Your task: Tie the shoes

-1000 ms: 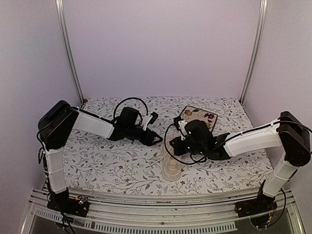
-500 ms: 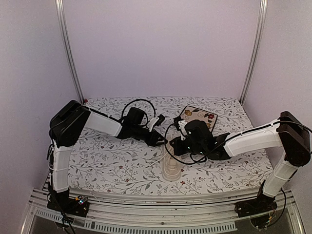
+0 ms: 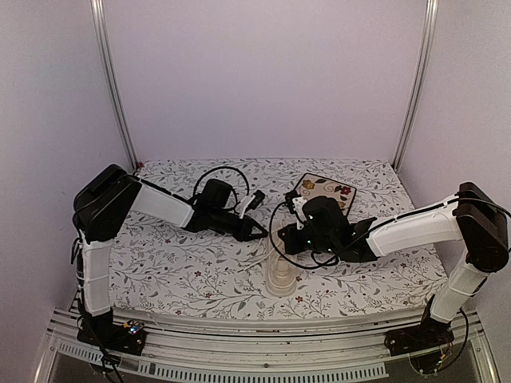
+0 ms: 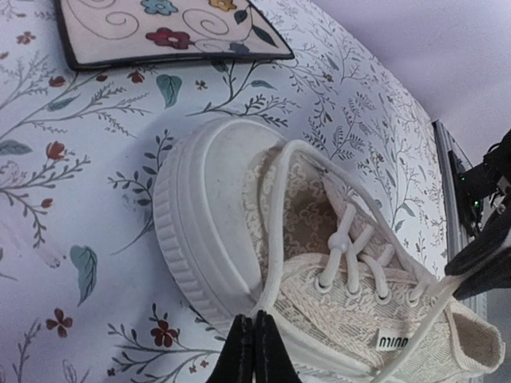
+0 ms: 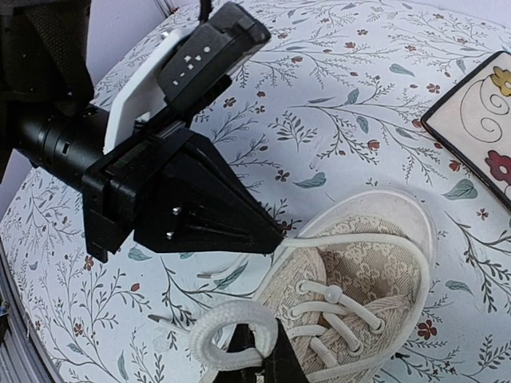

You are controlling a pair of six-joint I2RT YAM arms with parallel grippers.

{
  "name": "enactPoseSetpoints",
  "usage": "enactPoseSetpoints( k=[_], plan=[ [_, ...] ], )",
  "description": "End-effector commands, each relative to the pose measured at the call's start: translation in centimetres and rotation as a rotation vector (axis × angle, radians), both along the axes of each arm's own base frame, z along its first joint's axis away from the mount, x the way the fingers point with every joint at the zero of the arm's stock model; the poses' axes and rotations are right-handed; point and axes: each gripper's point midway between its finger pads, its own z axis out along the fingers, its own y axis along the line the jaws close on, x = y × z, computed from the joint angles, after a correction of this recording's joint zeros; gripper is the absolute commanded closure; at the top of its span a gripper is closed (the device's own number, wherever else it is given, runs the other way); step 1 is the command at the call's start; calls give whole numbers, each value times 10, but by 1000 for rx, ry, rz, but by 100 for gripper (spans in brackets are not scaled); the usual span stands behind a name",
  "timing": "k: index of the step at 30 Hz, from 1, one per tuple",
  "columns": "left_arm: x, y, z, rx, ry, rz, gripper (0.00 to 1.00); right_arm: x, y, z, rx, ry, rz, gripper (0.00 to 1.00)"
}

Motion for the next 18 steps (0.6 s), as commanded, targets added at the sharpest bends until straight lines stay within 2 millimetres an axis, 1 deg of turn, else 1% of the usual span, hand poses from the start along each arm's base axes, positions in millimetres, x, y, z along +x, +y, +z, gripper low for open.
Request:
enactPoseSetpoints(
  k=[1,3,7,9,12,13,15,18],
  plan=[
    [-10,8,36,-56,19,60,100,3,-3,14,22,-20,-25,98],
    [-19,13,52,-73,38,85,100,4,-3,16,20,-19,-28,98],
    [-52,17,63,-77,109,116,100,5,0,15,20,-10,-25,98],
    [-69,17,65,-60,165,135,100,4,2,15,26,-2,-24,98],
    [-94,18,62,-31,272,174,100,4,3,16,33,8,-25,98],
    [-102,17,60,-28,326,198,100,4,4,16,36,10,-21,98],
    [-118,10,63,-45,391,197,100,3,6,19,45,14,-15,98],
    [-137,-6,74,-71,435,180,100,2,9,21,60,23,-7,98]
  ],
)
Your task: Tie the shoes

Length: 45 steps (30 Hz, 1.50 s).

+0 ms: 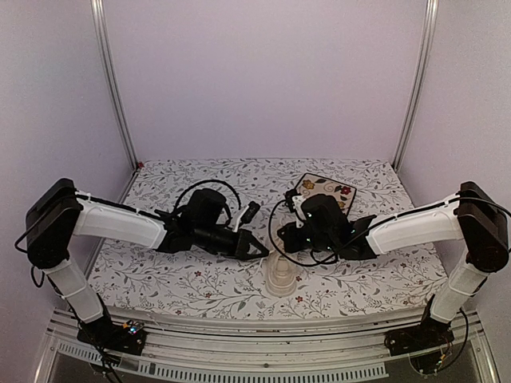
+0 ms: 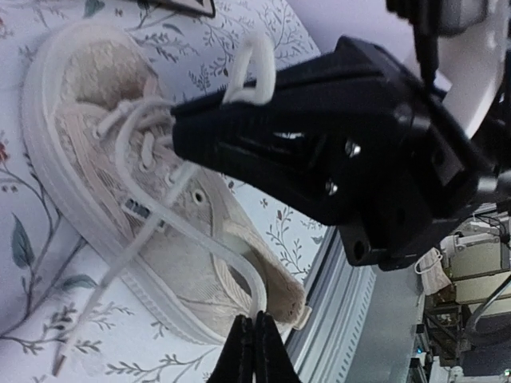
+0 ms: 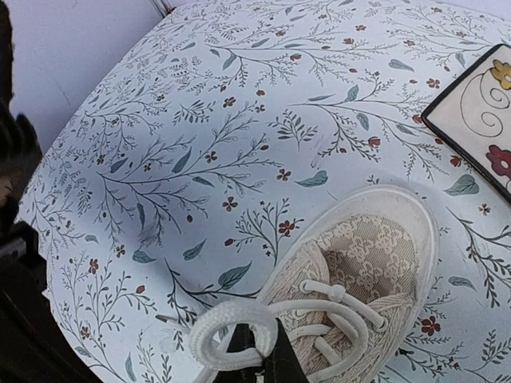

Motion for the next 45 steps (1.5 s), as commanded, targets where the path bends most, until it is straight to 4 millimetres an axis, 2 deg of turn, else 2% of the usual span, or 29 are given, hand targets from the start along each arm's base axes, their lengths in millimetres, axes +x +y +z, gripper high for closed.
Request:
enactPoseSetpoints(
  k=[1,4,8,15,20,25,29,33,36,39,42,45],
  plan=[
    [-27,-18,9,-19,143,38,100,2,9,20,61,0,9,98],
    [-39,-38,18,-34,152,11,100,1,9,20,63,3,7,98],
    [-47,-54,13,-26,156,-19,100,1,9,22,66,1,7,98],
    [-51,-59,8,-15,163,-45,67,2,5,24,69,-2,-8,98],
    [-47,-50,10,8,109,-20,56,2,4,25,73,-3,-16,98],
    [-32,-25,3,70,60,61,51,1,5,28,81,-5,-5,98],
    [-21,-6,4,84,13,110,42,-2,5,33,100,-19,13,98],
    [3,10,8,80,-11,171,37,-4,3,33,103,-21,15,98],
    [20,8,25,23,-67,182,36,-7,3,33,116,-29,29,98],
    [33,-3,44,-33,-119,155,37,-8,5,35,120,-39,50,98],
    [43,-14,62,-85,-166,138,36,-10,7,33,113,-44,71,98],
    [51,-24,72,-126,-179,121,36,-11,9,31,108,-43,88,98]
  ],
)
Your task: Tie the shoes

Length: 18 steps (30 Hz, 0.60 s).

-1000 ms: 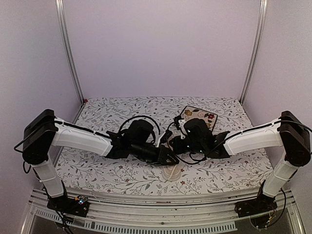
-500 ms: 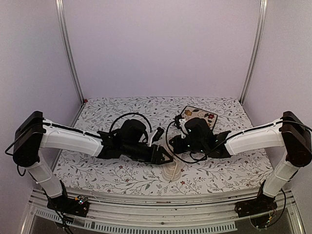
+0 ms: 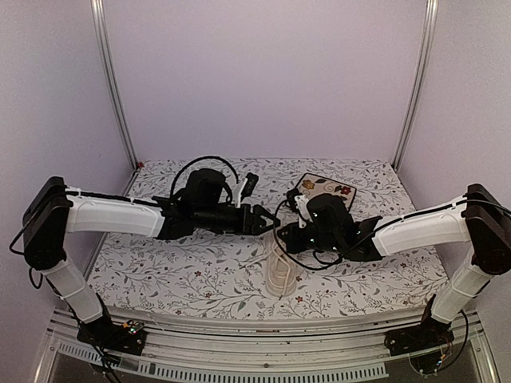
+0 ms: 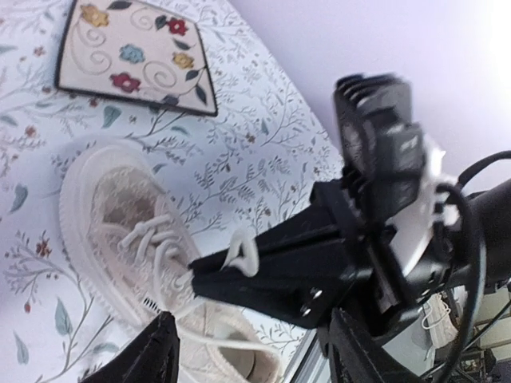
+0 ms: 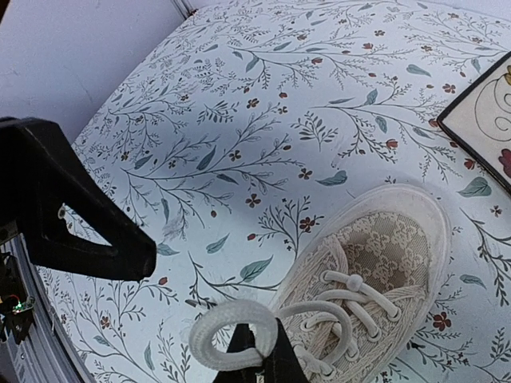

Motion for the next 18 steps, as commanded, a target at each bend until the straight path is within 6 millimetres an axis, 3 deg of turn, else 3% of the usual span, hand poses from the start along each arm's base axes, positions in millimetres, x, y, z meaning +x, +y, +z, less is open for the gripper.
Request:
enactPoseSetpoints(
  k=[1,5,18],
  plan=[
    [16,-20,30,-94,-91,-52,37,-1,8,19,56,-46,47,98],
    [24,-31,29,-101,-90,-76,39,-3,11,17,57,-39,64,98],
    [35,-35,0,-49,-15,-51,74,-3,14,18,57,-47,79,98]
  ],
)
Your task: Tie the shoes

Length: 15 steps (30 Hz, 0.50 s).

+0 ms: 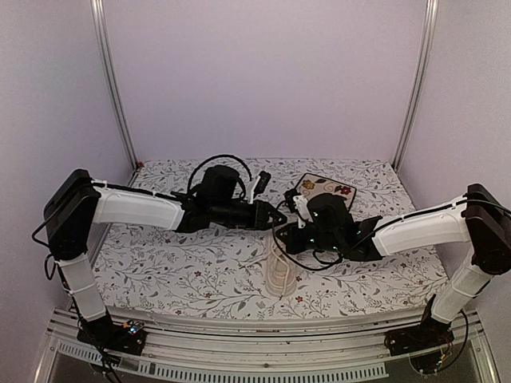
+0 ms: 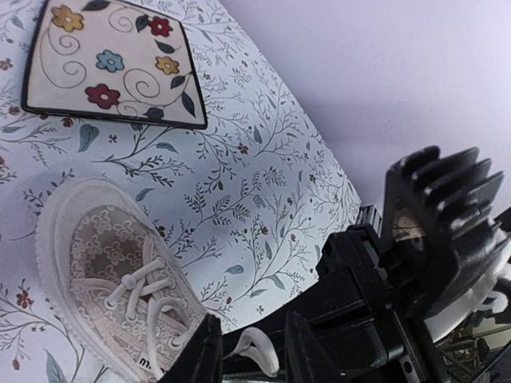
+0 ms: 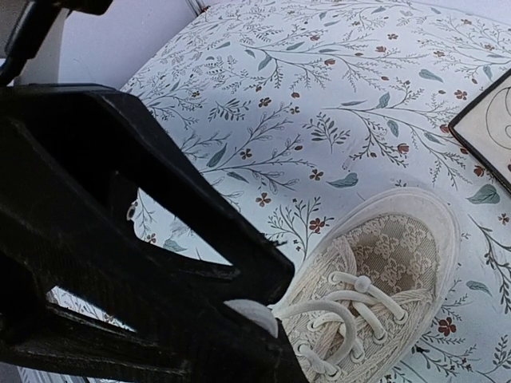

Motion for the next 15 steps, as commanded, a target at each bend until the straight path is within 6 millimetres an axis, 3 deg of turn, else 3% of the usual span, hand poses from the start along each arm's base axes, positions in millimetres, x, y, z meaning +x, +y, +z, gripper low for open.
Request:
enactPoseSetpoints(
  k=[1,3,5,6,11,15],
  plan=[
    [6,0,0,-3,6,6,78,2,9,16,51,-39,26,98],
    [3,0,-3,-4,17,-4,84,3,9,16,48,-41,23,98],
    [1,0,-3,-14,21,-8,99,4,8,15,45,-41,16,96],
    [0,1,-3,-17,22,-5,100,4,7,15,38,-42,11,91],
    [1,9,-5,-9,20,18,100,2,-6,21,17,-39,-18,42],
    [0,10,-8,-8,24,21,100,-11,-23,11,-26,8,-32,29]
  ],
)
